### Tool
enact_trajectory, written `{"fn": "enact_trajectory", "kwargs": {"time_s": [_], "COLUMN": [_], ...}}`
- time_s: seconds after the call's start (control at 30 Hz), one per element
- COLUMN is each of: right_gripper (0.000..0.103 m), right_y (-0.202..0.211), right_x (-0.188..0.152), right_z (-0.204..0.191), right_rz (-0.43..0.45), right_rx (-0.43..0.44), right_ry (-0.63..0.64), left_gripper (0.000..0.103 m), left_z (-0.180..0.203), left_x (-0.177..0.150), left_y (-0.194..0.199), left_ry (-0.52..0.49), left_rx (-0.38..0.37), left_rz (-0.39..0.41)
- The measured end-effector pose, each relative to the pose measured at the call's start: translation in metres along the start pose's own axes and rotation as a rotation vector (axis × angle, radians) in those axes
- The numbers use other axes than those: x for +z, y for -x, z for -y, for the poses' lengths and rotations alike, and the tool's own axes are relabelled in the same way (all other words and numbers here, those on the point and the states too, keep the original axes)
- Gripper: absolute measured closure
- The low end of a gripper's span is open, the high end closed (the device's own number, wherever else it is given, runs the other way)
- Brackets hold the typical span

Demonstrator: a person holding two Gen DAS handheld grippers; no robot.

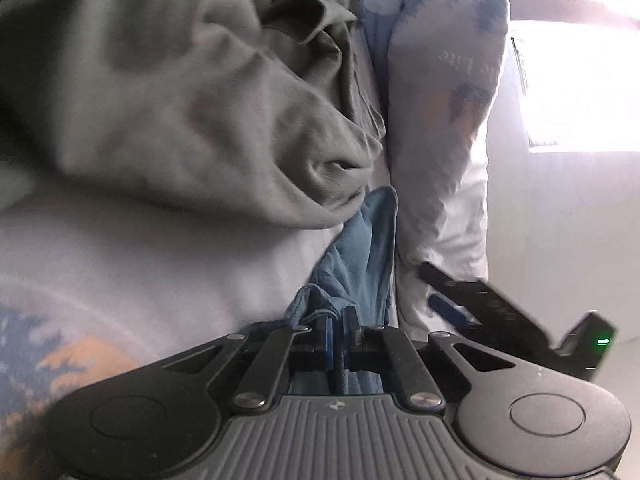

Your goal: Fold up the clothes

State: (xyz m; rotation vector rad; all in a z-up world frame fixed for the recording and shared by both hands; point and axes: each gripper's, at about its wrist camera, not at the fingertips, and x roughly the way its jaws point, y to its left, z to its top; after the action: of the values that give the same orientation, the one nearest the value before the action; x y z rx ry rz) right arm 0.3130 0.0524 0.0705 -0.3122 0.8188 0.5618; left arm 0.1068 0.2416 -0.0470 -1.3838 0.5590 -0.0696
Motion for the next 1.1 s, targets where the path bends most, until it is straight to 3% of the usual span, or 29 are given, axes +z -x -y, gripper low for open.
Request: {"fn": "enact_trajectory", "kwargs": {"time_s": [0.27,0.33,0.43,0.6,0.83,0.87,0.93,1.0,1.1], "right_gripper": [0.034,0.047,0.089,0.101,0.103,0.101,0.086,0.067,0.066], "right_y": [-0.042,-0.05,-0.057,-0.051,-0.054,-0.054,-0.053,-0.049,-0.038], "right_x": [-0.009,-0.012,-0.013,-0.001,0.02,0.02,0.017,0.01,0.0], "right_z": [-0.01,-0.013,-0.016,-0.025,-0.034,-0.031,-0.022,-0.012,0.003], "right_rz": [0.012,-0.001,0.003,0.053,0.066,0.056,0.033,0.03,0.054], "right_rx": [0.003,0.0,-0.029,-0.066,-0.043,-0.027,-0.006,-0.023,-0.008], "right_ry": [0.054,0.074,0.092,0.133,0.129,0.112,0.081,0.061,0.009], "left_gripper": [0.101,0.101,0.101,0.102,0.102,0.101,0.097,0.076,0.059], "left_z": [-0.007,-0.009,-0.01,-0.007,-0.012,-0.012,-0.014,-0.015,-0.011], "left_x": [-0.007,-0.007,-0.008,-0.013,-0.013,-0.012,-0.009,-0.006,-0.004], "left_y": [0.012,0.013,0.01,0.008,0.009,0.008,0.005,0.005,0.006], "left_ry": [0.077,0.09,0.094,0.097,0.132,0.139,0.174,0.199,0.217], "left_rx": [-0.018,-0.016,-0.017,-0.02,-0.05,-0.062,-0.079,-0.103,-0.13], "left_rz": [0.044,0.042,0.044,0.061,0.046,0.035,0.019,0.0,-0.012]}}
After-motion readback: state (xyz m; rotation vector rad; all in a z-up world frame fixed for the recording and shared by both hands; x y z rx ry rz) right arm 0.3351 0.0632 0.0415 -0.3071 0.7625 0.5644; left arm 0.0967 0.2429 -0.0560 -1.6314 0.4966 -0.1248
